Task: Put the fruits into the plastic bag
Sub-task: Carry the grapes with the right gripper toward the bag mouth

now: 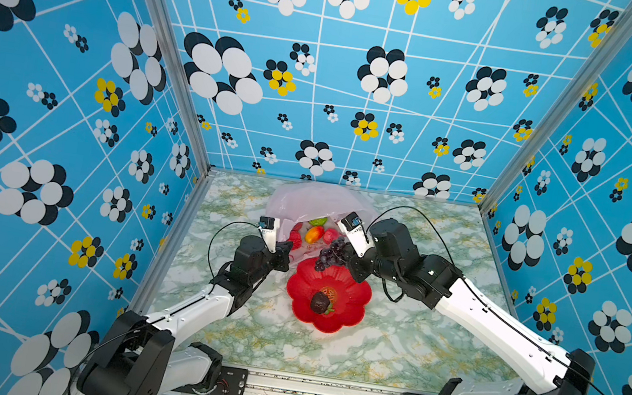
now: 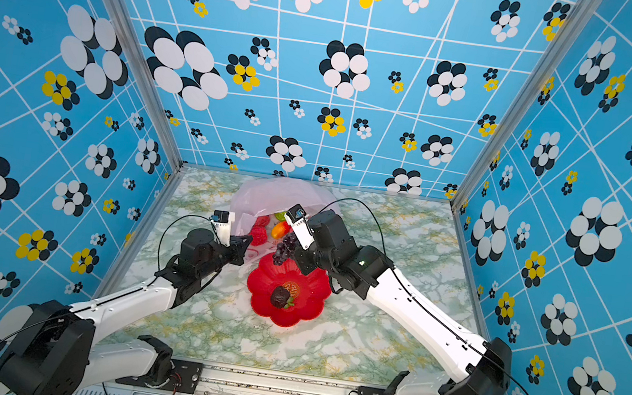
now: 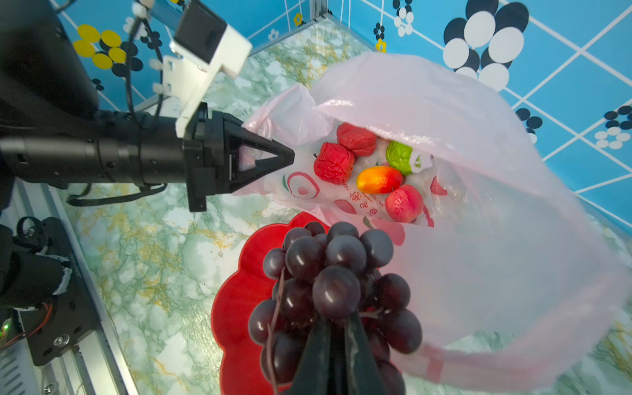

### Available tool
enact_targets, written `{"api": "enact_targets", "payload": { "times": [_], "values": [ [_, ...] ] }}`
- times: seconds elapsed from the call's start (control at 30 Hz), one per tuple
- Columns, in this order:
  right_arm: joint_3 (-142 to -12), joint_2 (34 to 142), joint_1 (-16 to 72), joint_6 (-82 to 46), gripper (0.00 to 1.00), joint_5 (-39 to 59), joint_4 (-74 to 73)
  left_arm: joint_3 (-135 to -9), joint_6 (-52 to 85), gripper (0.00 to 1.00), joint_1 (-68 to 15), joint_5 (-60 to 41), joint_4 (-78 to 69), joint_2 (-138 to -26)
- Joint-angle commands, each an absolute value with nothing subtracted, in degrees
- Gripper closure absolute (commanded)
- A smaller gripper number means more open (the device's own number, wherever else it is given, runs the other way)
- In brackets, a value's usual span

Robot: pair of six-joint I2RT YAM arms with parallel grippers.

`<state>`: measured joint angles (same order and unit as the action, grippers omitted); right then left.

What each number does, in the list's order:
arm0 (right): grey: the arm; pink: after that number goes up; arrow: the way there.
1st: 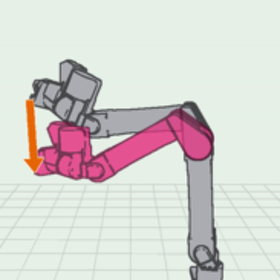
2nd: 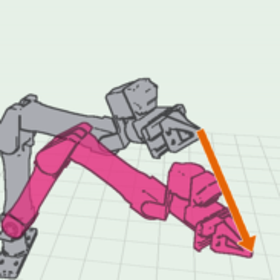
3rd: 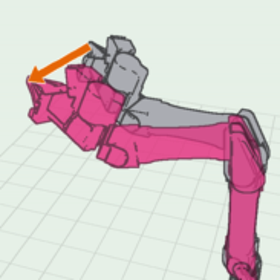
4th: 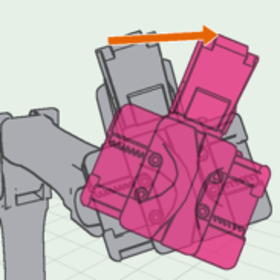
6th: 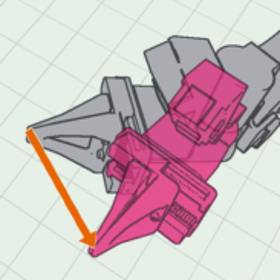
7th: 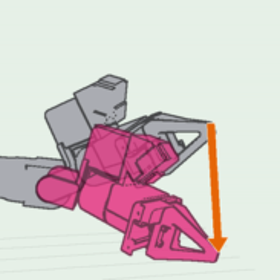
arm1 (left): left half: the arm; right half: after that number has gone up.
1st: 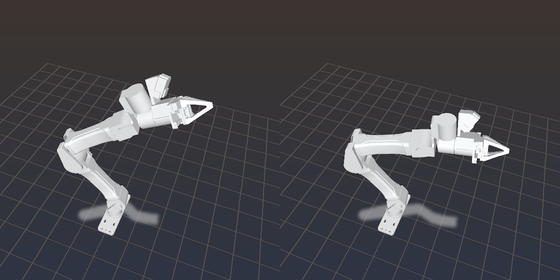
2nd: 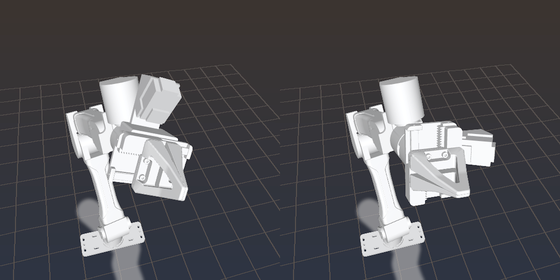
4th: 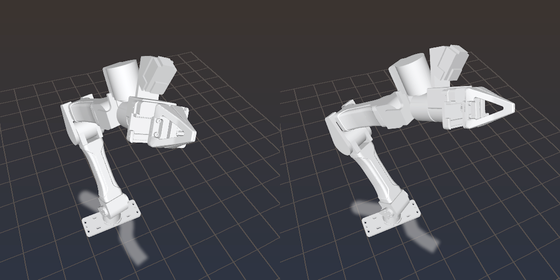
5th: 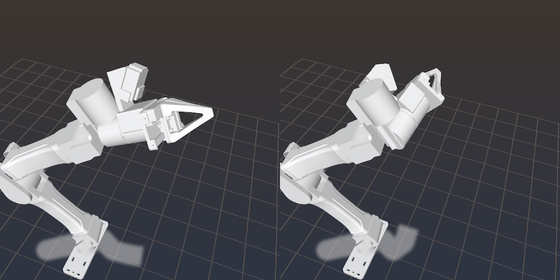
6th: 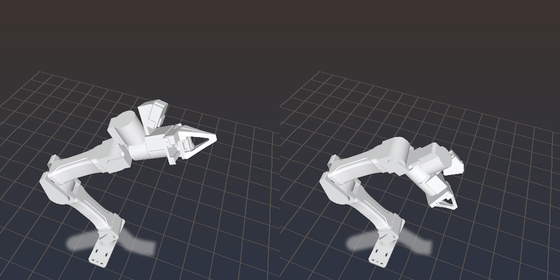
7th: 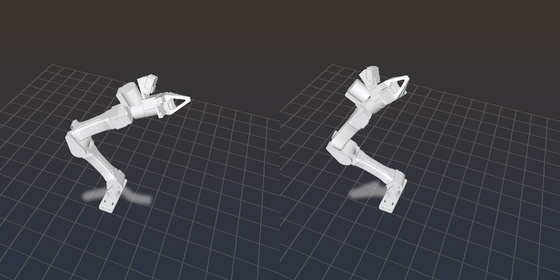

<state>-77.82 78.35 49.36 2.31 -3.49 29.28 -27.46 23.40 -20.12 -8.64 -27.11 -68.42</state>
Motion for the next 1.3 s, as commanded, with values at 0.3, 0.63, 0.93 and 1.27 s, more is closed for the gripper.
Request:
{"api": "enact_targets", "payload": {
  "times": [0.3, 0.63, 0.93, 1.27],
  "values": [
    [-87.3, 80.6, 49.6, 7.1, 0.94, -6.5, 27.0, -26.6, 24.6, 1.0, -18.8, -10.3, -28.6, -68.0],
    [-84.5, 85.9, 49.7, 8.2, 0.95, -9.8, 22.8, -28.6, 26.4, 1.0, -17.9, -11.0, -26.0, -69.2],
    [-83.9, 91.6, 49.0, 11.8, 0.96, -17.1, 15.2, -37.2, 32.6, 1.0, -18.3, -17.2, -14.7, -70.1],
    [-91.4, 102.1, 47.3, 12.1, 0.96, -19.4, 9.3, -53.7, 38.5, 1.0, -18.6, -23.9, -6.1, -73.5]
  ]
}}
